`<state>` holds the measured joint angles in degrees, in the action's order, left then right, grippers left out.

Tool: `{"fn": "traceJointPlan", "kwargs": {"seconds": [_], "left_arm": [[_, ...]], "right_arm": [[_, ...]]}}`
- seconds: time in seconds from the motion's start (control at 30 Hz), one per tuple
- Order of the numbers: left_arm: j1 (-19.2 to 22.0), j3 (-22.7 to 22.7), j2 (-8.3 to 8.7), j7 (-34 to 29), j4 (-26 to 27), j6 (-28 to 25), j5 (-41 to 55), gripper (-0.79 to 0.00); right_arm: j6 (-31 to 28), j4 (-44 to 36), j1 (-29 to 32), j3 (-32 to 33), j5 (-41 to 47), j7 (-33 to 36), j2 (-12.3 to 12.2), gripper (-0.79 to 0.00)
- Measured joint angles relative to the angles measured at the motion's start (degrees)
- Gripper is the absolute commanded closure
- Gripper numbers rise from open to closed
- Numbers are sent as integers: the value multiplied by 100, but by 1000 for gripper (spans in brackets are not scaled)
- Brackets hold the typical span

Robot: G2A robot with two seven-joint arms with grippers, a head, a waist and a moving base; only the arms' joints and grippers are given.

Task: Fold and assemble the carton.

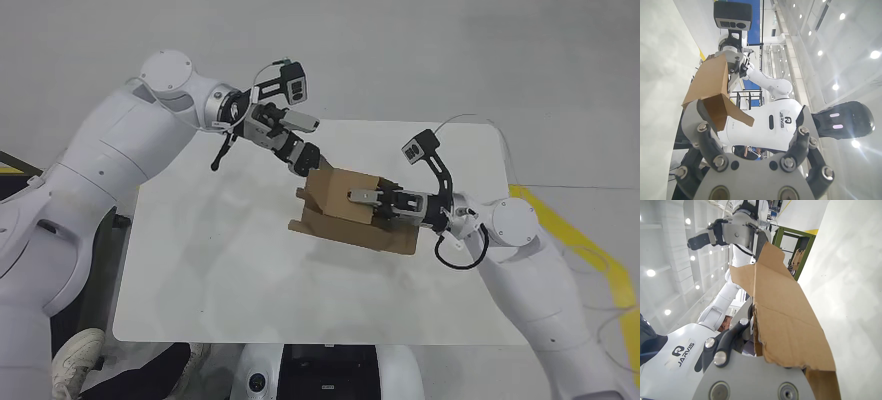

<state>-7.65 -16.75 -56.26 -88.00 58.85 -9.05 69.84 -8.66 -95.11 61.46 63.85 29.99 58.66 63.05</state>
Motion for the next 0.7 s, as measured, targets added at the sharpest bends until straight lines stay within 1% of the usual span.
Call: {"fn": "traceJointPlan", "kwargs": {"seconds": [0.23, 0.4, 0.57, 0.7], "left_arm": [[-22, -21, -104, 0, -6, 77, -6, -785], [-48, -7, -169, 0, -18, 118, -16, -785], [-51, -34, -194, 0, -97, 112, -7, -785], [-44, -122, -179, 0, -327, 68, 7, -785]], "right_arm": [[-1, 85, -254, -441, -29, 54, 103, 0], [-63, 196, -401, -619, -17, 26, 164, 0], [-107, 271, -448, -636, -23, -17, 186, 0], [-167, 330, -349, -412, -22, -106, 152, 0]]}}
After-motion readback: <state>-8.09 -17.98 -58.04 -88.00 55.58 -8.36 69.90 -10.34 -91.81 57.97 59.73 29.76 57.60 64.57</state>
